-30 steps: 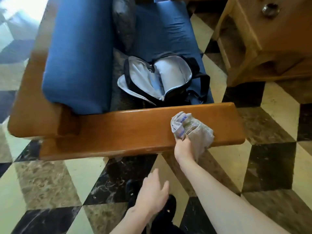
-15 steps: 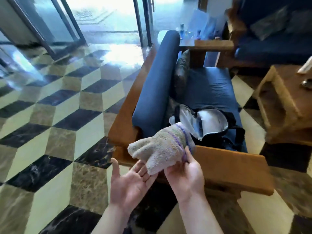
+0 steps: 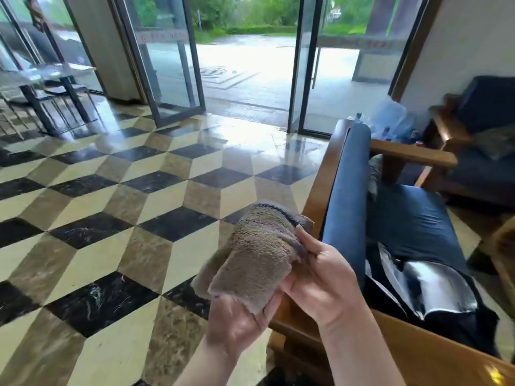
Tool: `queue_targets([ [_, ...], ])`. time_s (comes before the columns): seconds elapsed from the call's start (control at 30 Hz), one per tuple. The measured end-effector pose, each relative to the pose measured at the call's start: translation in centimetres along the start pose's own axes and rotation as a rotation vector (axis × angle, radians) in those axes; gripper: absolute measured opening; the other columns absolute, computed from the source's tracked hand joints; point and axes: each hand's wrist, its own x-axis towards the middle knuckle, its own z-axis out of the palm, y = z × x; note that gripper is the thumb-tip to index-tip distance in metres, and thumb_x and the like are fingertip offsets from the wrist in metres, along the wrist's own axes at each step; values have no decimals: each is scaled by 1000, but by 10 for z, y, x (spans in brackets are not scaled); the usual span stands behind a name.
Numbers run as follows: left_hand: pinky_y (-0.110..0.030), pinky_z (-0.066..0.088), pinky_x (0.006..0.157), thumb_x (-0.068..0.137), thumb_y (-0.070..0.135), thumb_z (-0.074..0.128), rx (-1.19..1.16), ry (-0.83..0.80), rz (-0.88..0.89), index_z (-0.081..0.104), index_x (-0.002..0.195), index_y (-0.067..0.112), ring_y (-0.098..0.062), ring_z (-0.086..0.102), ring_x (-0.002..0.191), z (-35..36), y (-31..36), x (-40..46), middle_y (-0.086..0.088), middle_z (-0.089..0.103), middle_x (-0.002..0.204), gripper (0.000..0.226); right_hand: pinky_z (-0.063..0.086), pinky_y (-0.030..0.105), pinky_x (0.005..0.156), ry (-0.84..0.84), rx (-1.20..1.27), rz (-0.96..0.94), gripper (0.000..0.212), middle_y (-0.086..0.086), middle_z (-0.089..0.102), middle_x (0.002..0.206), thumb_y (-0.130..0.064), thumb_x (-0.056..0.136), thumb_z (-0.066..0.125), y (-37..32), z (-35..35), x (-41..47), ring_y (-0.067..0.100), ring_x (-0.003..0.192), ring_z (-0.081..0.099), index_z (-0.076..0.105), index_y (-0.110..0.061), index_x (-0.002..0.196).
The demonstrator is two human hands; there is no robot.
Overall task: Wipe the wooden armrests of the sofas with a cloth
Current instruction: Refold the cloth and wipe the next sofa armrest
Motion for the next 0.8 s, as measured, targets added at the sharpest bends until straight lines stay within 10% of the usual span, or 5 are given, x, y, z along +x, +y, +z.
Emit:
queue_targets([
  [0.23,-56,59,89,93,69,53,10,-81,-189,52,145,-4,-46,56,132,-40,164,5,-30,51,148,89,63,55,74,56,-80,-23,40,29,71,118,-21,90,55,40,30,69,42,96,75,75,10,107],
  [0.37,-49,60,90,85,55,71,167,-37,-49,61,136,11,-33,70,116,-42,204,24,-21,71,126,68,63,53,66,131,-117,-15,40,30,72,116,-19,88,56,54,41,109,43,92,76,72,7,114],
  [0.47,-56,21,125,101,49,57,205,-280,-115,39,156,8,-39,41,146,-31,232,42,-26,44,155,70,63,50,75,138,-154,-3,41,27,72,120,-24,90,57,60,40,149,40,97,75,75,3,115],
  [0.63,-45,59,88,92,18,71,255,-348,-136,67,127,-4,-37,72,106,-26,281,110,-26,70,121,41,32,58,119,88,-254,-8,50,22,60,143,-36,97,57,61,40,228,40,135,53,62,-7,138],
  [0.8,-43,60,75,71,-5,77,474,-231,-90,67,121,1,-36,73,92,3,352,212,-25,72,112,51,53,48,97,86,-350,-70,45,18,67,131,-32,89,69,30,47,332,33,113,66,69,-10,127],
])
